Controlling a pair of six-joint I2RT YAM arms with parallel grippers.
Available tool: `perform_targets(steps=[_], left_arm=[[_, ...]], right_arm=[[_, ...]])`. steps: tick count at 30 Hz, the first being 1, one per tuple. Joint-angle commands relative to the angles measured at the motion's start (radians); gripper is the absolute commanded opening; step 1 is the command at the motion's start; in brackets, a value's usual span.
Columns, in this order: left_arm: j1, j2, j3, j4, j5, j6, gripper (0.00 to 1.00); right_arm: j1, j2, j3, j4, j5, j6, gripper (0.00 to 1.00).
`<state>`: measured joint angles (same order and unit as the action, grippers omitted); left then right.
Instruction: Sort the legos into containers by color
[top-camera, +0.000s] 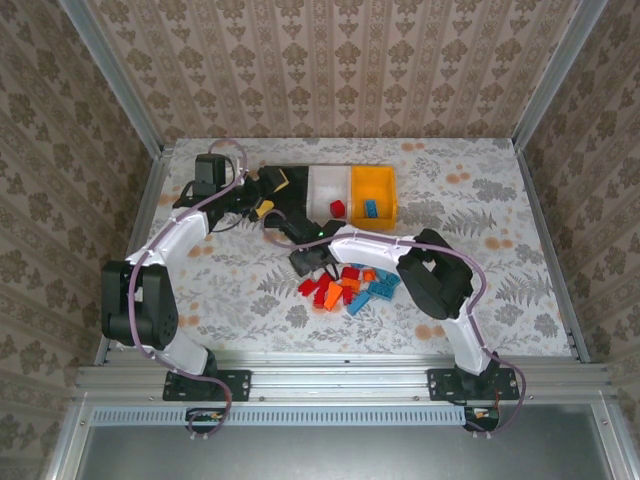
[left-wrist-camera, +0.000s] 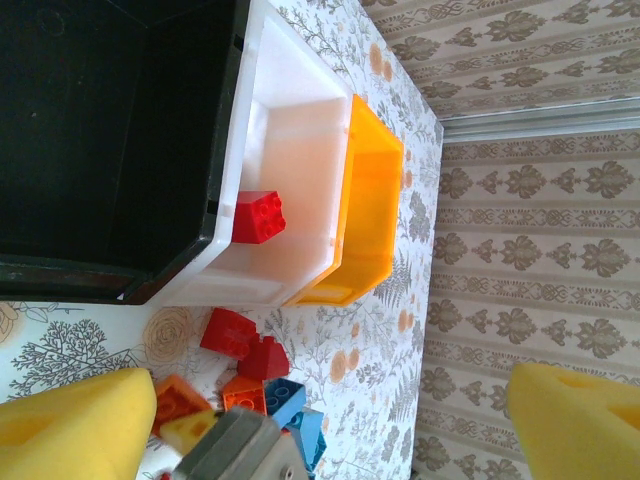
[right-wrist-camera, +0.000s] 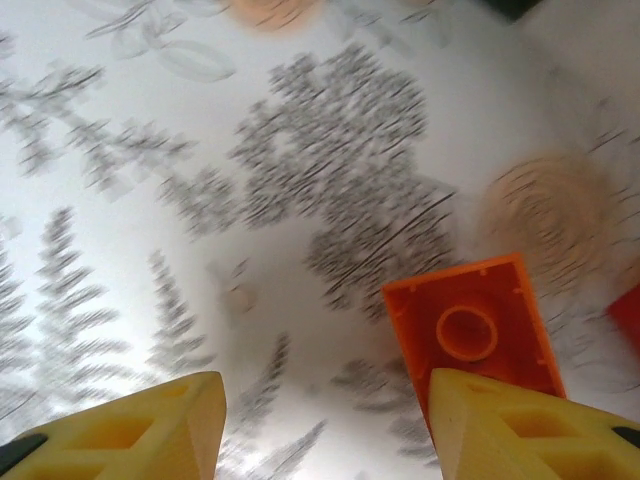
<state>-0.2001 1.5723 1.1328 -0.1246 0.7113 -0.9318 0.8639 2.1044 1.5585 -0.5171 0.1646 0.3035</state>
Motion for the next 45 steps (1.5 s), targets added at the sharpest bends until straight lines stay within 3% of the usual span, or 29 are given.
perform_targets(steps=[1,9,14,20,24,28,35,45], left_arm=[[0.008,0.002,0.002,0.008,0.017,0.005,0.92],[0.009,-0.005,0.004,0.003,0.015,0.01,0.92],[0.008,-0.001,0.004,0.006,0.017,0.01,0.92],[0.011,0.0,0.007,0.005,0.019,0.012,0.92],[0.026,0.001,0.006,0.006,0.019,0.007,0.92],[0.031,0.006,0.005,0.009,0.022,0.005,0.92],[0.043,0.0,0.007,0.01,0.024,0.004,0.92],[0.165,-0.035,0.007,-0.001,0.02,-0.002,0.92]], right_arm=[[-0.008,-0.099,-0.015,-0.003,-0.081,0.072,0.57],[-0.042,-0.078,0.071,-0.046,-0.041,0.043,0.56],[-0.053,-0.02,0.09,-0.087,0.029,-0.049,0.64],[-0.063,0.033,0.083,-0.116,-0.051,-0.09,0.69],[-0.063,0.051,0.059,-0.093,-0.033,-0.086,0.69],[-0.066,0.064,0.061,-0.09,-0.036,-0.086,0.59],[-0.066,0.05,0.045,-0.059,-0.008,-0.054,0.32],[-0.067,-0.112,0.034,0.061,-0.058,0.051,0.31]])
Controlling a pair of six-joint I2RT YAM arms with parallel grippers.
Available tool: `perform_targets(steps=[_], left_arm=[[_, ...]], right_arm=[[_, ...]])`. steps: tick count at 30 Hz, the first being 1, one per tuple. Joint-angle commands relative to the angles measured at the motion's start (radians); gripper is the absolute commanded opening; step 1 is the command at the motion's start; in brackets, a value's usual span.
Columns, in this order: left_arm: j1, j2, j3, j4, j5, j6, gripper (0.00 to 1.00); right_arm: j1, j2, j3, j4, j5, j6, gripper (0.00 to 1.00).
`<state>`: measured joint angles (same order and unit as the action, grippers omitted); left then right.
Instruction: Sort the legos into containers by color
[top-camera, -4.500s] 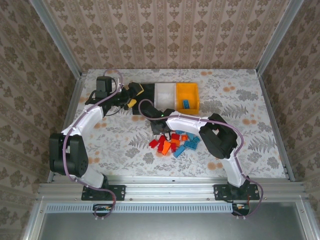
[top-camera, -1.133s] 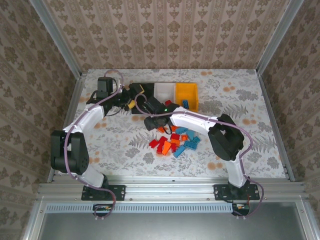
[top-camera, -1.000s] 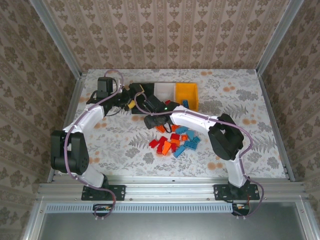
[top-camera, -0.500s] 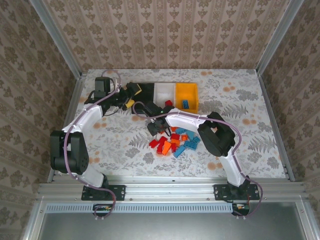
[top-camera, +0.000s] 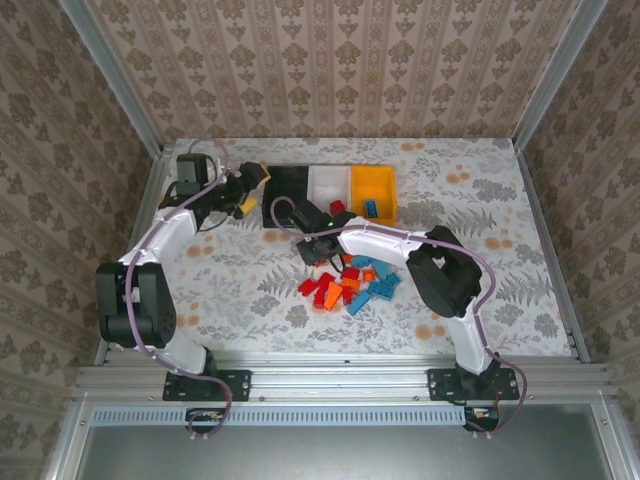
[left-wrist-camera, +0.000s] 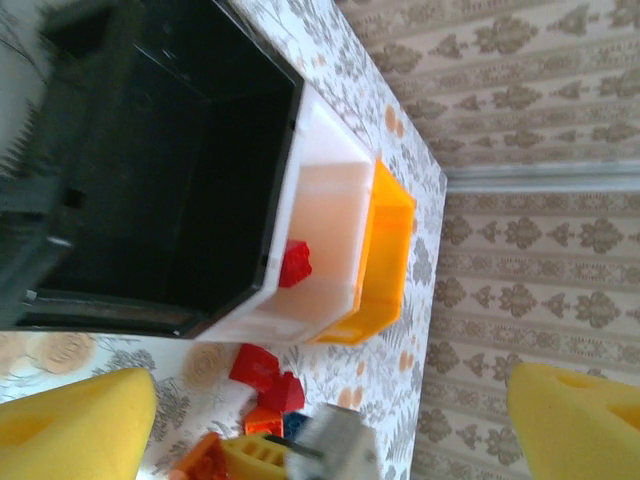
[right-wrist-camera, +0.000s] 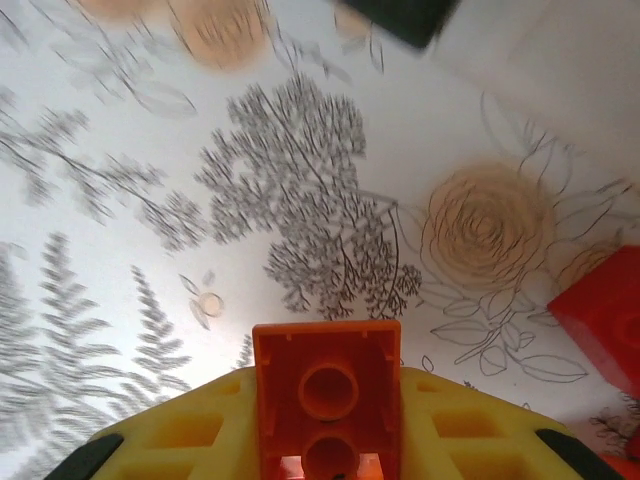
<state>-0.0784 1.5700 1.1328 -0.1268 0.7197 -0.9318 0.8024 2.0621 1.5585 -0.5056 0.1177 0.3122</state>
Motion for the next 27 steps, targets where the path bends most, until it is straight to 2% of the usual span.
perform_targets(steps=[1,9,12,21,27], left_arm=[[0.06,-0.036,0.006,0.003,0.011,-0.006,0.92],[0.136,-0.032,-0.006,0.021,0.014,-0.024,0.92],[0.134,-0.024,-0.011,0.034,0.021,-0.033,0.92],[0.124,-0.014,-0.018,0.063,0.028,-0.048,0.92],[0.122,-0.014,-0.014,0.06,0.034,-0.049,0.92]], right_arm=[[-0.005,-0.067,0.052,0.049,0.0,0.044,0.31],[-0.007,0.141,0.343,0.074,0.141,0.049,0.32],[-0.008,0.241,0.452,0.112,0.152,0.026,0.32],[-0.04,0.479,0.81,-0.006,0.192,-0.006,0.34],[-0.054,0.545,0.908,-0.064,0.209,-0.029,0.36]])
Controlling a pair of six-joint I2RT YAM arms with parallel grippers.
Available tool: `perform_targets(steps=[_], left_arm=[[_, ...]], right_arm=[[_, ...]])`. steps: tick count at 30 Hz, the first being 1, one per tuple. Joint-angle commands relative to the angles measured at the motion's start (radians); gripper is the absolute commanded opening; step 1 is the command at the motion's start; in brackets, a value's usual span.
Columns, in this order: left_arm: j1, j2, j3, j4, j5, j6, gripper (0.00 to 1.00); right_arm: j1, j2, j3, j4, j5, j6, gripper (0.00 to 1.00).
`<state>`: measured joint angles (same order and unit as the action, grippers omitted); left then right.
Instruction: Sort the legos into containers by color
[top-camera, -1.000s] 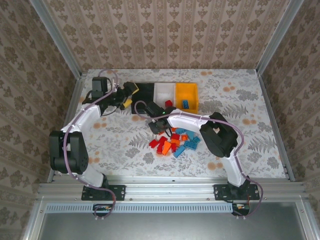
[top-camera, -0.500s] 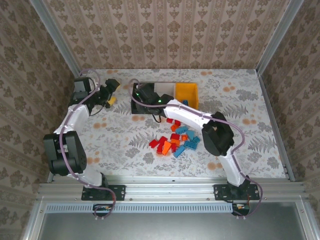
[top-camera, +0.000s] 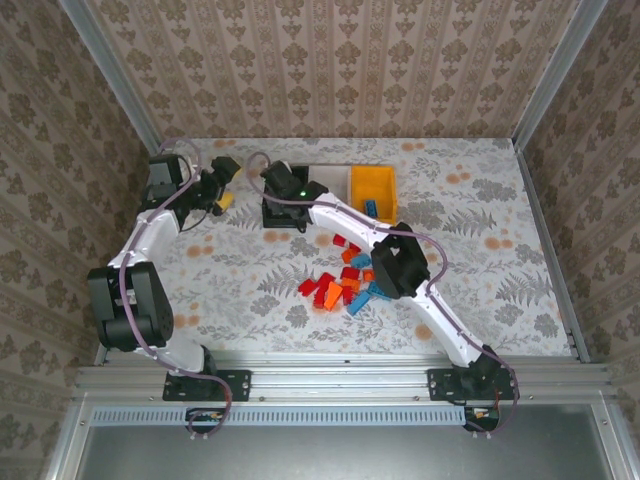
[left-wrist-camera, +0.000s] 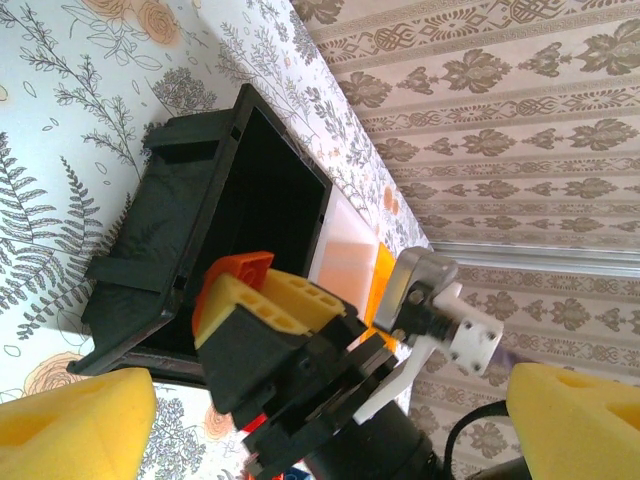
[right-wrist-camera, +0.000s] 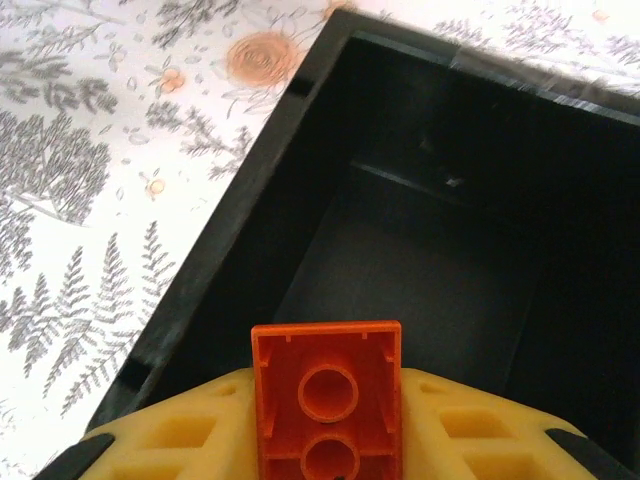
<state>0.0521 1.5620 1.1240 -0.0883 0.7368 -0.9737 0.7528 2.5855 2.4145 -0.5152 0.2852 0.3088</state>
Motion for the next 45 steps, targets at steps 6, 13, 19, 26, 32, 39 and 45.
perform_targets(steps=[6,13,19,26,32,39,45], left_arm=[[-0.02,-0.006,-0.007,0.029,0.021,-0.011,0.92],[-0.037,-0.006,-0.004,0.029,0.019,-0.007,0.93],[-0.086,-0.006,-0.006,0.016,0.008,0.004,0.93],[-0.244,-0.001,-0.008,-0.004,-0.006,0.016,0.93],[-0.444,0.056,0.052,-0.132,-0.026,0.091,0.92],[-0.473,0.071,0.077,-0.189,-0.049,0.135,0.9],[-0.446,0.065,0.076,-0.185,-0.041,0.126,0.9]], right_arm=[[-0.002,0.024,0.078,-0.07,0.034,-0.042,0.54],[-0.004,-0.019,0.176,-0.168,0.042,-0.01,0.57],[-0.002,-0.348,-0.187,-0.07,0.067,0.034,0.56],[-0.016,-0.788,-0.903,0.008,0.057,0.18,0.56],[0.02,-0.991,-1.269,-0.015,-0.014,0.384,0.61],[0.131,-1.014,-1.356,-0.082,-0.064,0.468,0.6],[0.167,-0.964,-1.364,-0.094,-0.093,0.491,0.51]])
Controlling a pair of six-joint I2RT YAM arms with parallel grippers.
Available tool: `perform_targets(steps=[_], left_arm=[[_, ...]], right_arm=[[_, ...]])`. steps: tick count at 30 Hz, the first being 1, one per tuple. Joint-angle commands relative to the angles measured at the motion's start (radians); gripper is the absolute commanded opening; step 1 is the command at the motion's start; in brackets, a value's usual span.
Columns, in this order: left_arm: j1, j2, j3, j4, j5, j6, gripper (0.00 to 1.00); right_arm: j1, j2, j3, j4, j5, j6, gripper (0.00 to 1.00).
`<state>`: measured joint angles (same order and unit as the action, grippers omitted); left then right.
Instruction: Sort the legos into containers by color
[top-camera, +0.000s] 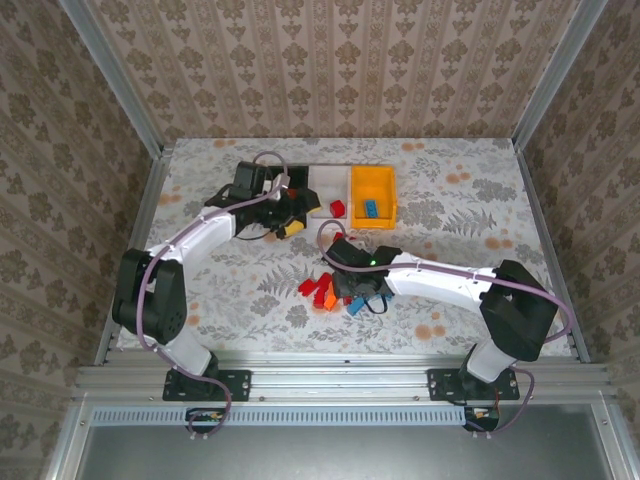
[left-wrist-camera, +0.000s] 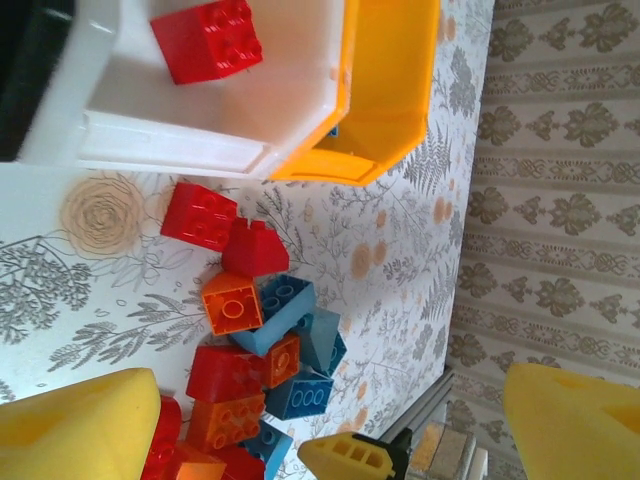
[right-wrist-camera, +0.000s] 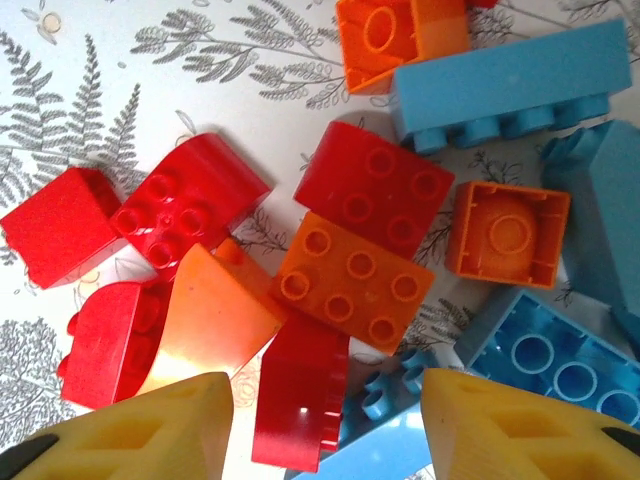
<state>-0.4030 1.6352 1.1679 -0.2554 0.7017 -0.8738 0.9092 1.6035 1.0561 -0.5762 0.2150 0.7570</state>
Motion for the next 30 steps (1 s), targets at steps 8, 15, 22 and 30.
perform_targets(steps=[8,15,22,30], left_arm=[[0.016,-0.018,0.03,-0.01,0.0,0.023,0.9],[0.023,-0.017,0.033,-0.017,-0.005,0.026,0.9],[0.029,-0.02,0.034,-0.017,-0.002,0.026,0.9],[0.03,-0.02,0.03,-0.006,0.004,0.019,0.9]], right_arm=[[0.013,0.067,0.007,-0.01,-0.029,0.038,0.38],[0.014,0.117,0.036,-0.01,-0.032,0.036,0.31],[0.014,0.121,0.047,-0.028,-0.012,0.028,0.35],[0.02,0.069,-0.019,-0.049,-0.04,0.017,0.53]])
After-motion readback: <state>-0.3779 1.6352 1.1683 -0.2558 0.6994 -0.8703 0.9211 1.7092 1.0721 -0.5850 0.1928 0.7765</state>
